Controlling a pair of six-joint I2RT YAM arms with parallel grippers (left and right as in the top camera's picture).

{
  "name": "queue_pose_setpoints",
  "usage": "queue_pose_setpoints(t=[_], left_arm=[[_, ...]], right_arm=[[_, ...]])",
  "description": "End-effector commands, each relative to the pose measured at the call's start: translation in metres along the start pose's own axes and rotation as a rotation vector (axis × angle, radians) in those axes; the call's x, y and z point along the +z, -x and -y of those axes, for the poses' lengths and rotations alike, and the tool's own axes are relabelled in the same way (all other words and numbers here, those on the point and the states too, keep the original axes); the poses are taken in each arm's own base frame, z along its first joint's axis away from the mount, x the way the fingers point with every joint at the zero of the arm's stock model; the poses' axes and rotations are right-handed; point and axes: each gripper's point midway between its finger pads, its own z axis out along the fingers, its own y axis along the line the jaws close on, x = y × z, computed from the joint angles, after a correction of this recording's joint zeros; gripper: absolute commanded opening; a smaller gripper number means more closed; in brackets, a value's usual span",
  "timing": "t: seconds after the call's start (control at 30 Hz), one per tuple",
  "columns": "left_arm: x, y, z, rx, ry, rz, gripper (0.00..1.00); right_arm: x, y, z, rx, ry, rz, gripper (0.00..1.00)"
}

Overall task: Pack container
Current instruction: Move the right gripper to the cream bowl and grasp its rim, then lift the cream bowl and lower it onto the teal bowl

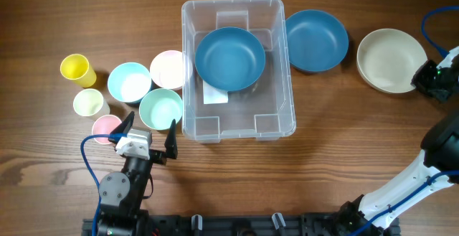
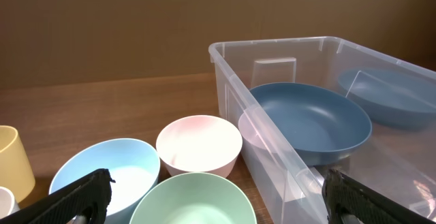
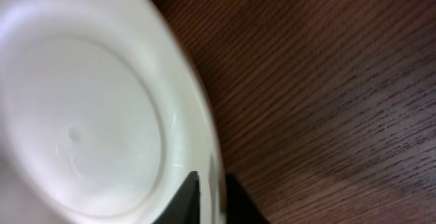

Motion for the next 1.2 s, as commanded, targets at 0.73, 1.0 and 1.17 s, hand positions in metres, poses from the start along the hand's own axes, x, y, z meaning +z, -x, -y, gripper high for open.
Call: queue_pose_setpoints(t=[0.73,1.0,1.17], left_arm=[[0.000,-0.004,-0.002,0.007,0.010,-0.011,1.00],[0.000,-0.004,-0.002,0.007,0.010,-0.011,1.00],[0.000,-0.004,-0.002,0.007,0.010,-0.012,1.00]], right_arm=[[-0.142,0.040,-0.034,-0.034,0.033,0.301,0.04],[-0.268,0.020,-0.122,-0.170,0.205,0.562,0.04],[-0.289,-0.028,-0.223,-0.402,0.352,0.571,0.04]])
